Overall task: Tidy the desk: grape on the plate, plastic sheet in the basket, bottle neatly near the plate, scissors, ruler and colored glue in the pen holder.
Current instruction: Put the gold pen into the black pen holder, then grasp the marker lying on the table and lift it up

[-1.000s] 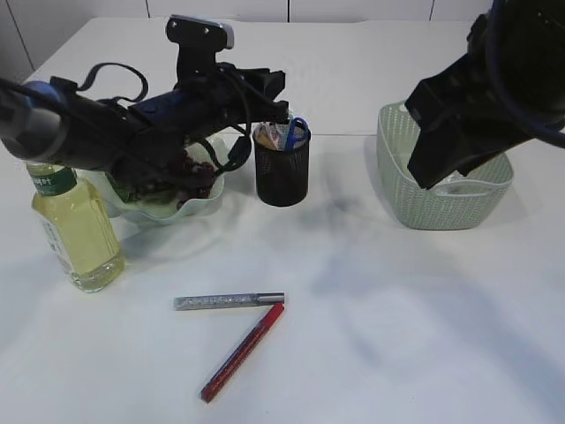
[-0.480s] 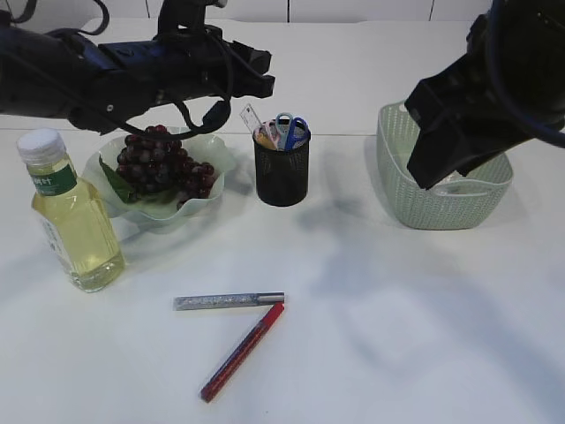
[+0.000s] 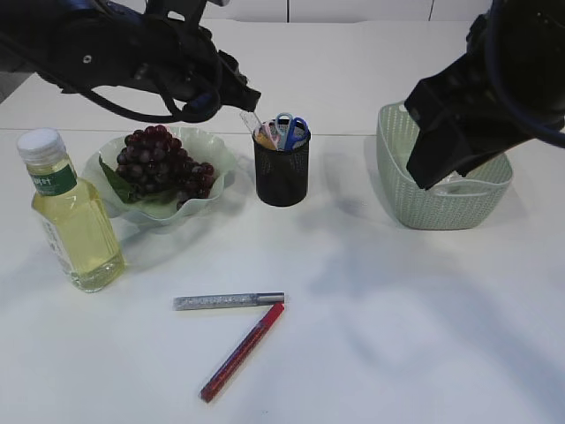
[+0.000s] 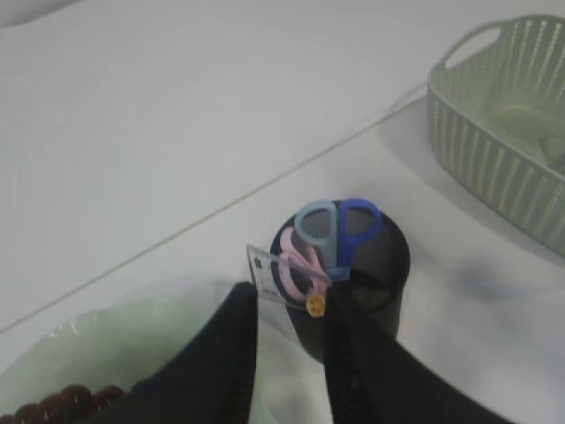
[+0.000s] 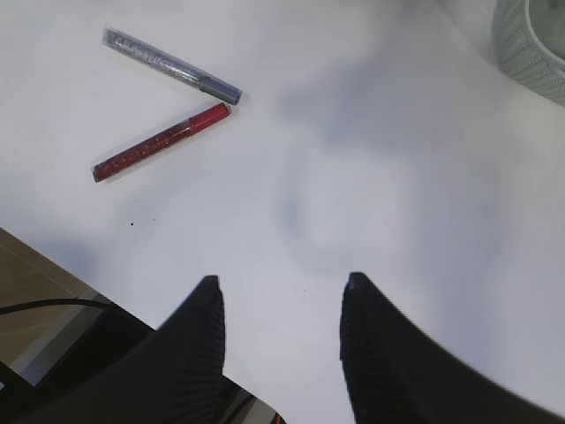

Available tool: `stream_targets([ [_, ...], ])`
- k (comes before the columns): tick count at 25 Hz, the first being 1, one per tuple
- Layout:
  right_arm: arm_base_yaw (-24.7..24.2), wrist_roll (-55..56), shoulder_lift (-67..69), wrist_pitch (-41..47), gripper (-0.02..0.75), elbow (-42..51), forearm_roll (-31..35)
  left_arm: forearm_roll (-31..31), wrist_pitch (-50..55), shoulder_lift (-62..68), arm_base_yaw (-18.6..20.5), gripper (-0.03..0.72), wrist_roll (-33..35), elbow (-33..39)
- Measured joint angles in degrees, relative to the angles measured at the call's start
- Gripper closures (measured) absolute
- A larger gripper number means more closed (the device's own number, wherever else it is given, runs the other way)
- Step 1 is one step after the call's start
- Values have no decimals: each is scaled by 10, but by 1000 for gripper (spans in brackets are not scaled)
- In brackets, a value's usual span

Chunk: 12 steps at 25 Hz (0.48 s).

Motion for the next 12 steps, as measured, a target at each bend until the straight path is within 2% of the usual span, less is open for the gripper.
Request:
stream_targets([
  [6,0,0,0,0,389,0,0,-19,118,-4,-43,486,23,0],
  [8,0,0,0,0,389,0,0,-48,154,-4,-54,490,55,0],
  [12,0,0,0,0,389,0,1,-147,223,-4,-66,524,160,0],
])
